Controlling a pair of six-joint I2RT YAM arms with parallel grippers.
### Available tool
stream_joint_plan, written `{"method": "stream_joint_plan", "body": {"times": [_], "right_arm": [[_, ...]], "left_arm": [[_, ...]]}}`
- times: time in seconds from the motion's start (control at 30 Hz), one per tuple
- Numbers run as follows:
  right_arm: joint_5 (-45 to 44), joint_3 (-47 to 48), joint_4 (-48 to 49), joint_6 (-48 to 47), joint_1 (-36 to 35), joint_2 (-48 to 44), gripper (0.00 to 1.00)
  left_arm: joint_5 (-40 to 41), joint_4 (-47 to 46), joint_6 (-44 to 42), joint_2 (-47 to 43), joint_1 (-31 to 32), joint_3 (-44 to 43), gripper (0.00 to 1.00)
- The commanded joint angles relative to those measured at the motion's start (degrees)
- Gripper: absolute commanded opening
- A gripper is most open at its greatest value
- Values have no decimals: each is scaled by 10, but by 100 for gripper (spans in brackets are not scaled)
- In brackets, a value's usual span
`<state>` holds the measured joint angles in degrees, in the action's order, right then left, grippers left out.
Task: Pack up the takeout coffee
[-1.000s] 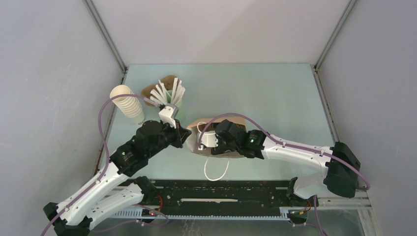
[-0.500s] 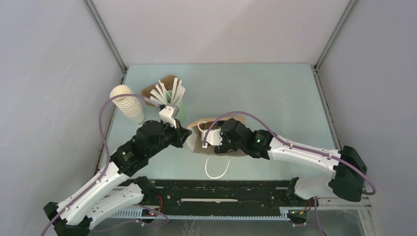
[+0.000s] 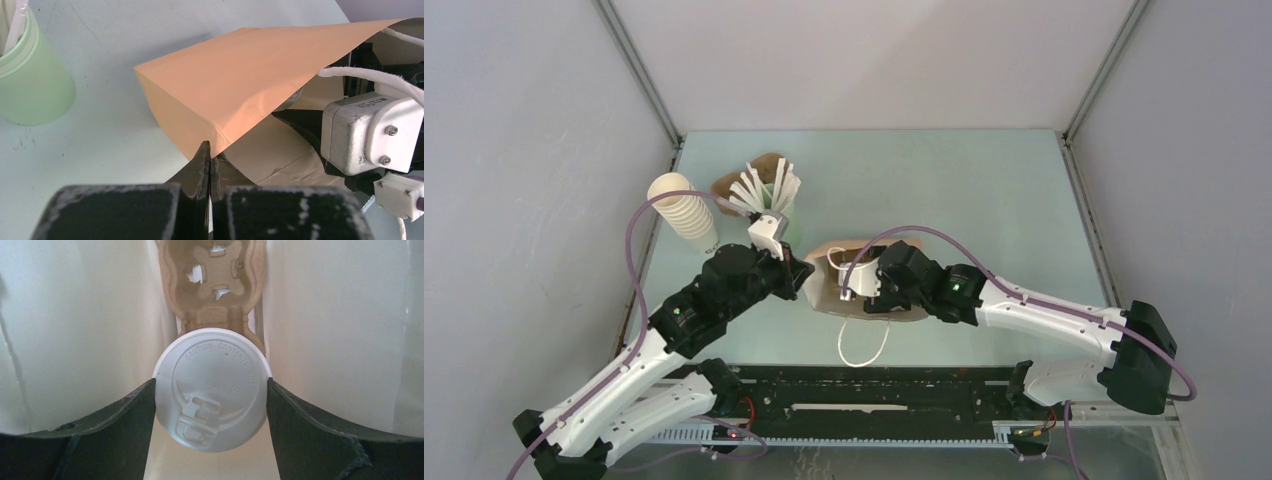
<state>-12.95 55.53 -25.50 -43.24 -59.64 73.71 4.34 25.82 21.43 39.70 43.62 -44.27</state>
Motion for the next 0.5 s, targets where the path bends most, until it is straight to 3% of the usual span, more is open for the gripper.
{"method": "stream_joint_plan", "body": {"times": [0.0, 0.47], "right_arm": [[6, -9, -27, 1, -4, -1, 66], [-15, 18, 22, -30, -54, -19, 63]], "left_arm": [[19, 55, -7, 5, 0, -16, 0], [23, 54, -9, 6, 0, -12, 0]]}}
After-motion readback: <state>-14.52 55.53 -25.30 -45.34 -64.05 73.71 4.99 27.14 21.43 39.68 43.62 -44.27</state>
